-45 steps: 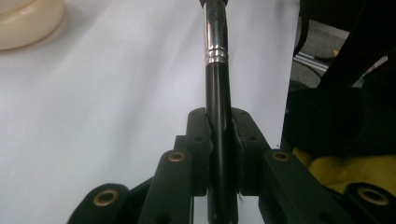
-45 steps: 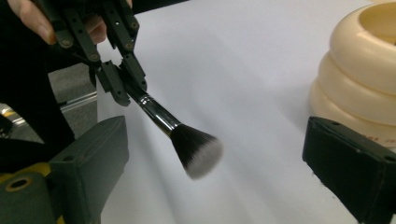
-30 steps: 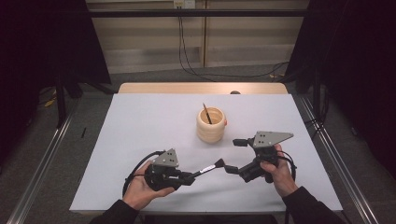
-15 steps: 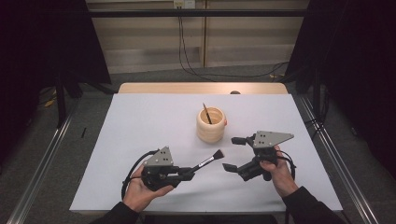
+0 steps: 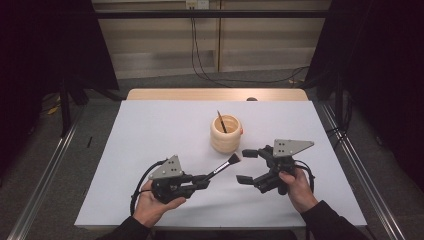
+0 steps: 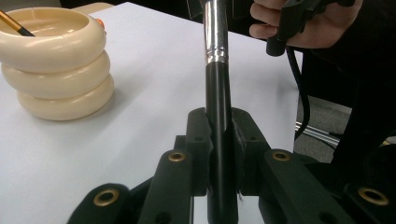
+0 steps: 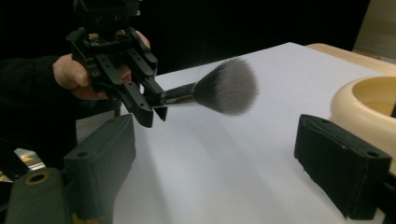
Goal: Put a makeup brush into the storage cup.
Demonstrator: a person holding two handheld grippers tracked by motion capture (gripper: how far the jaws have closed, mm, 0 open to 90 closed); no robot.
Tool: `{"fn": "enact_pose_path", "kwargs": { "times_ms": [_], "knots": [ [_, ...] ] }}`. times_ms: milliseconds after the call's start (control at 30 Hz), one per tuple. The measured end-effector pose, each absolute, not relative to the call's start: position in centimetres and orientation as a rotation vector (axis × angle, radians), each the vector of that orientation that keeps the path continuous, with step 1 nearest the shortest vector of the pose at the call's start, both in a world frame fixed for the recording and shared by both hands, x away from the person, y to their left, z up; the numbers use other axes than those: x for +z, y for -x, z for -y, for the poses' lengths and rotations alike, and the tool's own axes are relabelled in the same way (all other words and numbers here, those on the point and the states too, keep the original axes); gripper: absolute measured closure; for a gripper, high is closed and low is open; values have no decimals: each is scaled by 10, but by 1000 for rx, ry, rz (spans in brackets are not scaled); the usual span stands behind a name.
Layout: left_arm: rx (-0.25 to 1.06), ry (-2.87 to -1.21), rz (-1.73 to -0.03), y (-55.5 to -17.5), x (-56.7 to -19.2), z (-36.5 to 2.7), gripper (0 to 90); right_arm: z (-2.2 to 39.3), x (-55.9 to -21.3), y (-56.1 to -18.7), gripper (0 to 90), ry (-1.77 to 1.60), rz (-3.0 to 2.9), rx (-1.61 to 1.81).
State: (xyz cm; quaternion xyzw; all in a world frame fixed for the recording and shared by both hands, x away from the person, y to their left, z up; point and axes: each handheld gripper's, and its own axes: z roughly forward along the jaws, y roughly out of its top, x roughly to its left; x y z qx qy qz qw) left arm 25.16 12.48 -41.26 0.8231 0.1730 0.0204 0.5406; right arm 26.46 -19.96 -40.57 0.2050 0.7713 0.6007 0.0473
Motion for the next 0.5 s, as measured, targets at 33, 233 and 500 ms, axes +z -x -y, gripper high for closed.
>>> {"fn": "enact_pose_path", "kwargs": {
  "times_ms": [33, 233, 500],
  "knots": [
    [49, -1952, -408, -252, -413, -125, 793, 200, -406, -265, 122, -620, -2356, 1842],
    [52, -1936, -397, -251, -413, -123, 793, 197, -406, -264, 106, -596, -2360, 1911],
    [45, -1935, -376, -252, -413, -119, 793, 196, -408, -265, 238, -617, -2397, 1919]
  ]
}}
